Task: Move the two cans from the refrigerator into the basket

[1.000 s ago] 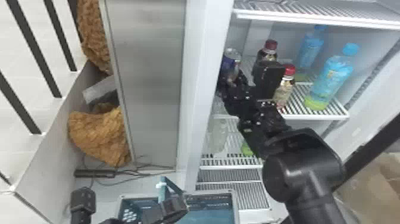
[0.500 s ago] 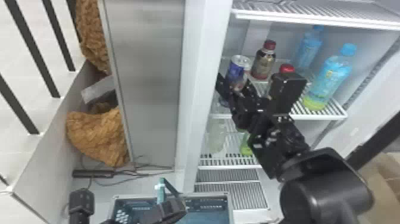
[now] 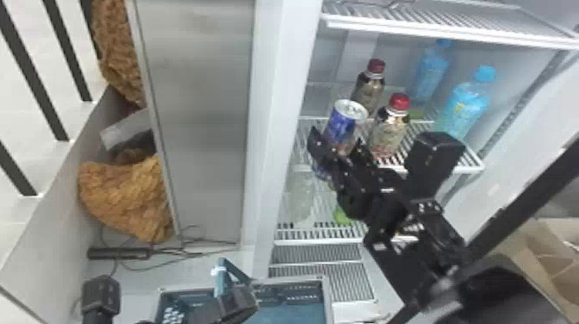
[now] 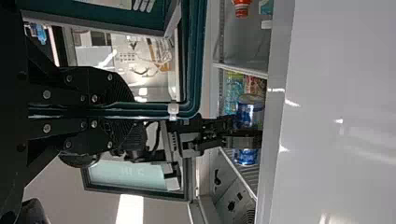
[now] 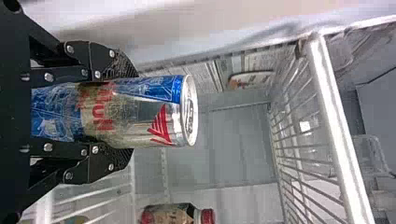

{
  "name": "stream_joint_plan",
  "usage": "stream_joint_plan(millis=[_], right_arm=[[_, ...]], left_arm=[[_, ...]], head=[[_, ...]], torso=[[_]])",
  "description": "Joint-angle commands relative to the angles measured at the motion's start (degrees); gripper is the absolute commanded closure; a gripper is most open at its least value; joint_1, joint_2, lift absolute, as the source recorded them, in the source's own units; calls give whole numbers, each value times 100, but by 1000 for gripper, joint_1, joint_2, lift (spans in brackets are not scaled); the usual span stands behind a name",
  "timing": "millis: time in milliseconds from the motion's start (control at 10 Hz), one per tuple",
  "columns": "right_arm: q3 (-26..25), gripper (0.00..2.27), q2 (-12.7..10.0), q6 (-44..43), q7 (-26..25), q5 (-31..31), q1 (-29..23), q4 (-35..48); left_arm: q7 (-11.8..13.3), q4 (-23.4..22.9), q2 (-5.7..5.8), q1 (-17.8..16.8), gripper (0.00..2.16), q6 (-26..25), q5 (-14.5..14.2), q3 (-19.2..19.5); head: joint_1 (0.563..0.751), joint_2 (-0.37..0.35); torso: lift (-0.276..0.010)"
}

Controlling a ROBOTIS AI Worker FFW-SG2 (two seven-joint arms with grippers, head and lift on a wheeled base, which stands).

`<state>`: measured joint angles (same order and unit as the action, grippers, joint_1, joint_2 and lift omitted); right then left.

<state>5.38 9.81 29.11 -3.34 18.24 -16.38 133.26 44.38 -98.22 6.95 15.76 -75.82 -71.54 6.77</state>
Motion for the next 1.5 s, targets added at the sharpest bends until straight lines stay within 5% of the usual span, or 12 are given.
stream_joint_plan(millis=[0,700,1400], right_arm=[[0,1273,29,126,0,142,-401,391],[-389,1273,153,1167,668,462,-1990,1601],[-812,1273,144,2432,1432,736,-2946,2205]], left_arm=[[0,0,-9,13,1191,-12,1,9],[0,0,-44,-1,1191,2,13,43],[0,0,-71,-1,1191,2,24,89]], head=[[695,-186],[695,-157],[695,-150]], torso=[[-31],[-31],[-31]])
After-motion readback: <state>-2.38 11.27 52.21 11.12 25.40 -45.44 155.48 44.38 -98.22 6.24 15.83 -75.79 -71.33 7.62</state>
